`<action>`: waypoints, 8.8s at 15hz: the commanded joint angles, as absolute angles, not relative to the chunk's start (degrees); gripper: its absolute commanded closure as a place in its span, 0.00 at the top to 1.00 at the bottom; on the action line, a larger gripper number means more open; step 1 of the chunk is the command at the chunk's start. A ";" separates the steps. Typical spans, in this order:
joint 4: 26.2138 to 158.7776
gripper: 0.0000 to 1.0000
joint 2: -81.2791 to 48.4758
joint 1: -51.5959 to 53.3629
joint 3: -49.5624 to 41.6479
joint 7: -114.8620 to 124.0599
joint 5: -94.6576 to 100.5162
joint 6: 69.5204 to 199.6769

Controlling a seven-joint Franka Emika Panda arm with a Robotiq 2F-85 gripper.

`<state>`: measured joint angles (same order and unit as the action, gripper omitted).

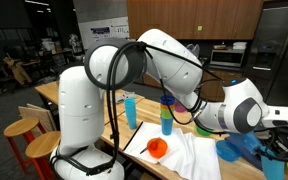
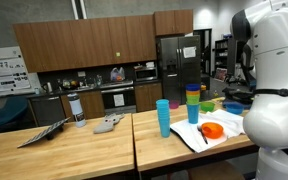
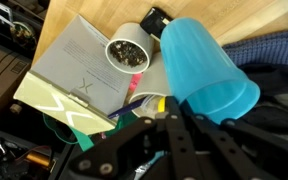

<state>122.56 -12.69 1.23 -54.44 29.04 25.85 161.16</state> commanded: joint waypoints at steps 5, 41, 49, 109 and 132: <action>125.93 0.01 -2.15 12.52 -61.18 46.19 46.50 166.65; 133.14 0.05 7.18 14.71 -57.52 52.25 44.60 169.86; 133.59 0.01 8.70 16.75 -48.75 58.08 51.02 167.23; 114.89 0.01 1.56 5.10 3.03 82.18 40.66 143.41; 114.38 0.01 1.78 7.55 7.32 35.80 31.42 148.39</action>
<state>113.84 0.30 6.23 5.78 44.68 34.60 150.46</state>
